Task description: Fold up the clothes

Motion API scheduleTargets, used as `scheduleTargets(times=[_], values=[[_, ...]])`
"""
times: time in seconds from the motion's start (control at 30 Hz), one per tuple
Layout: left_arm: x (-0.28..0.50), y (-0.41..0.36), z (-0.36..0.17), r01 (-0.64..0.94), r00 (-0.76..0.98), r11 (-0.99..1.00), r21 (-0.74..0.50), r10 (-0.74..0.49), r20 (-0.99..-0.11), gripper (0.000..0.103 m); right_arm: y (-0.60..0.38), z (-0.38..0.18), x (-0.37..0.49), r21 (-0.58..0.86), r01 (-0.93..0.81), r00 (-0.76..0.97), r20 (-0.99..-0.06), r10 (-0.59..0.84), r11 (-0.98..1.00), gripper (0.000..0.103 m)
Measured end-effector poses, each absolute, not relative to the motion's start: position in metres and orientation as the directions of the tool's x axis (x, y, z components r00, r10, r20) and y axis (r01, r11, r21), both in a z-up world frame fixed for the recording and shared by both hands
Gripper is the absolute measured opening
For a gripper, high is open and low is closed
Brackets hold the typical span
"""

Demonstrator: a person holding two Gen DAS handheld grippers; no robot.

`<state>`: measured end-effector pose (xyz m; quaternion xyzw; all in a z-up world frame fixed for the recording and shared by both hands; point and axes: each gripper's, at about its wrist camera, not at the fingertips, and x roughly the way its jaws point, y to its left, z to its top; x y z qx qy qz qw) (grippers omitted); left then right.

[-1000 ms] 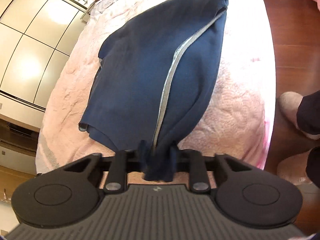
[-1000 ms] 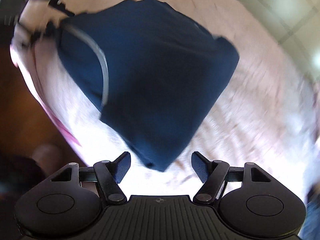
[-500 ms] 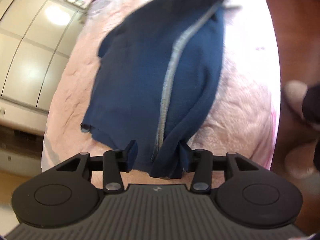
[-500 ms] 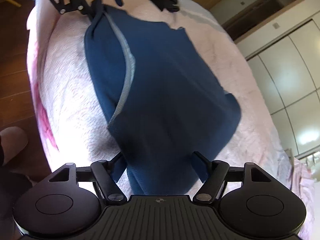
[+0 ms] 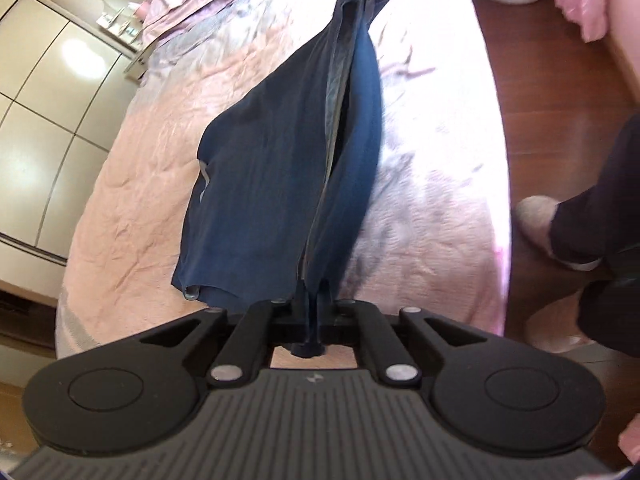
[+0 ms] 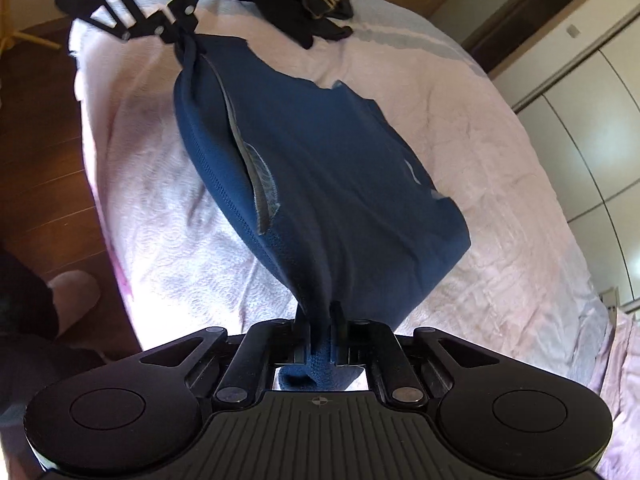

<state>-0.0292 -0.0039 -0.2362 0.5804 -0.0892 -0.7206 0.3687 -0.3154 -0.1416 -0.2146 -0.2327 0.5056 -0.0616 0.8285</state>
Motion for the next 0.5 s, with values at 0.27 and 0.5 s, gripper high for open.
scheduleTargets(times=[0.27,0.5], values=[[-0.020,0.028,-0.229,0.478,-0.060,-0.704,0.525,-0.623,-0.780,0.001,-0.108,-0.192,-0.322,-0.384,-0.129,0.439,-0.849,-0.294,0.914,0.005],[-0.016,0.039,-0.231,0.514,-0.084,-0.709,0.483,-0.602,-0.794,0.001,-0.104,-0.198,-0.315,-0.375,-0.150,0.410,-0.866,-0.288,0.915,0.005]])
